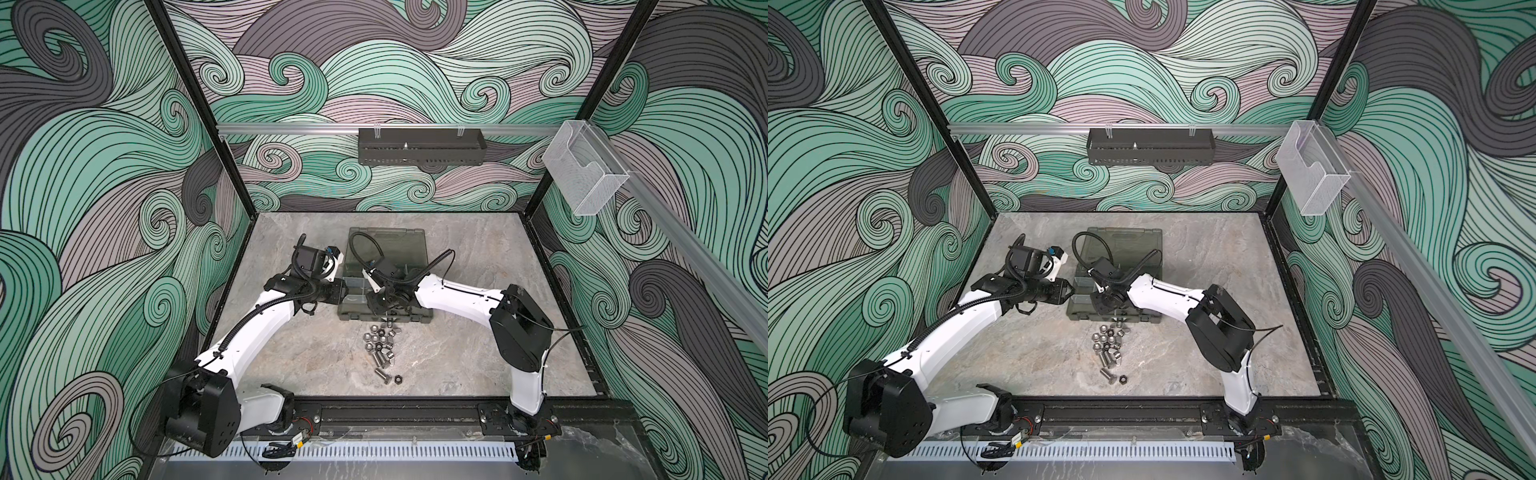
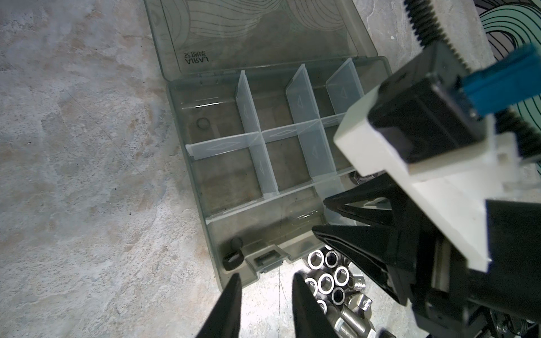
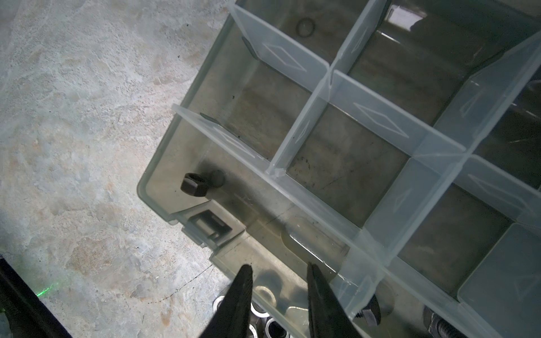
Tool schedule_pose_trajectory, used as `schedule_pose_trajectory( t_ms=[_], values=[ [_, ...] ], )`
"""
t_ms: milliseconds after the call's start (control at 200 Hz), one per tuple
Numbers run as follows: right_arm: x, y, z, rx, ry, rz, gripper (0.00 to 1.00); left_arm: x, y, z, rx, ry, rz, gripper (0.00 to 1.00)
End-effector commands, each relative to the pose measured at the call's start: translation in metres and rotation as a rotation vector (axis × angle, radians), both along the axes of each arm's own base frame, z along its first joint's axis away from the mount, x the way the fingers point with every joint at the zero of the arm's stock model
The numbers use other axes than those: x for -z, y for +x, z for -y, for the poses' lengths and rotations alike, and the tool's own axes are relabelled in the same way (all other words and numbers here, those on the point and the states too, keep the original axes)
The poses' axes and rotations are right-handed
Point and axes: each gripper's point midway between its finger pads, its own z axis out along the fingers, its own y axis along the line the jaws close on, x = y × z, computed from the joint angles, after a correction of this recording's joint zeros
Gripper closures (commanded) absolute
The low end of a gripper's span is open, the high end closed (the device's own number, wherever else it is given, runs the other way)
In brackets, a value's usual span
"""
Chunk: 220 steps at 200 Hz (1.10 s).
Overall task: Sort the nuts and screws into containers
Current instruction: 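Lift the black nut into the box compartment nearest the robot and release, then withdraw the right gripper from the box while the left gripper returns to the pile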
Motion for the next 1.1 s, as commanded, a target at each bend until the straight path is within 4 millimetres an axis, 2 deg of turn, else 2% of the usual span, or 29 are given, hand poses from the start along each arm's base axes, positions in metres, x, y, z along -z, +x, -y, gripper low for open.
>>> schedule_pose_trajectory(
  t_ms=[0, 335, 520, 1096],
  values=[
    [-0.028, 0.003, 0.005, 0.021, 0.044, 0.035, 0.66, -0.008, 0.005, 0.002, -0.003, -0.026, 0.010, 0.67],
    [-0.049, -0.008, 0.023, 0.050, 0.079, 0.056, 0.66, -0.008, 0.004, 0.005, 0.011, -0.039, 0.003, 0.67],
    [-0.057, -0.020, 0.049, 0.095, 0.086, 0.082, 0.66, -0.009, 0.002, 0.010, 0.045, -0.059, 0.001, 0.67],
    [-0.030, -0.059, 0.109, 0.196, 0.040, 0.033, 0.65, -0.005, -0.003, 0.023, 0.092, -0.099, -0.028, 0.66]
  ],
)
